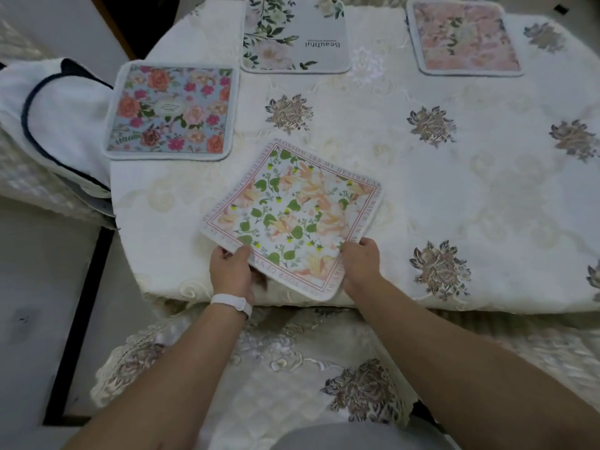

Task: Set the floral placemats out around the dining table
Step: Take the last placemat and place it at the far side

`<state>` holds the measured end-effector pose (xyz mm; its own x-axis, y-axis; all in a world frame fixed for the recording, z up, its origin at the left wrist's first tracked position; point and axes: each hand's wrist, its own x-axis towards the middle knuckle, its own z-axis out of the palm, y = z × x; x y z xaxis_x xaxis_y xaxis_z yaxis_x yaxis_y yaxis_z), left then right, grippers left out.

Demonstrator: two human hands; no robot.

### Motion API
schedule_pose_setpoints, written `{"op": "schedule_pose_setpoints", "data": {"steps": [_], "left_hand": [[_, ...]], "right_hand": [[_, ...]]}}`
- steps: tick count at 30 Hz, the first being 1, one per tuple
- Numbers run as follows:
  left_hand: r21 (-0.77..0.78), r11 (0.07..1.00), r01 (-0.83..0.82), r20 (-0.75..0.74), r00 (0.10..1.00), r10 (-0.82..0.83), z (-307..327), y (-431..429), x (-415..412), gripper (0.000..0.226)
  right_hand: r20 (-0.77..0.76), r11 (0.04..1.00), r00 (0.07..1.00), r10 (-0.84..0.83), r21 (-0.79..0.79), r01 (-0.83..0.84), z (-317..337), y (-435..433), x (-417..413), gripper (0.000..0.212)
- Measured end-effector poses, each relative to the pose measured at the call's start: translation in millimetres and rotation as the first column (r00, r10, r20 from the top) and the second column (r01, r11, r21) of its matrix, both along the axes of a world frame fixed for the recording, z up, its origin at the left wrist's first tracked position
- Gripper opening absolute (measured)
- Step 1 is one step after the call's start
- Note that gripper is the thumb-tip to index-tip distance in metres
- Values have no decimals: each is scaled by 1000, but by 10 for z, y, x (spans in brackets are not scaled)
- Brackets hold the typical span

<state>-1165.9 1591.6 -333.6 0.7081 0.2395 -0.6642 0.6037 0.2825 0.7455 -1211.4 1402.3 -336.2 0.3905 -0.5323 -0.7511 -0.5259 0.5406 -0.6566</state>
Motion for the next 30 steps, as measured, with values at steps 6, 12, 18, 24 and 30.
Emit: {"op": "schedule_pose_setpoints", "data": {"steps": [6, 12, 18, 24, 30], "left_hand": [[130, 987, 93, 7, 995, -95, -1, -59, -266, 36], [195, 969, 153, 53, 985, -166, 4, 304, 14, 39], [229, 932, 282, 43, 953, -300, 53, 618, 245, 35], [225, 911, 347, 56, 928, -367, 42, 612, 433, 37], [331, 826, 457, 30, 870, -493, 13, 534, 580, 31]], "right_hand": [[57, 980, 982, 182, 69, -186, -5, 316, -74, 40], [79, 991, 989, 122, 37, -125, 120, -73, 69, 7], [-18, 964, 964, 266, 3, -266, 140, -486, 296, 10], [-90, 841, 851, 518, -127, -525, 242, -577, 117, 4], [-183, 759, 764, 618, -115, -641, 262, -696, -164, 12]]}}
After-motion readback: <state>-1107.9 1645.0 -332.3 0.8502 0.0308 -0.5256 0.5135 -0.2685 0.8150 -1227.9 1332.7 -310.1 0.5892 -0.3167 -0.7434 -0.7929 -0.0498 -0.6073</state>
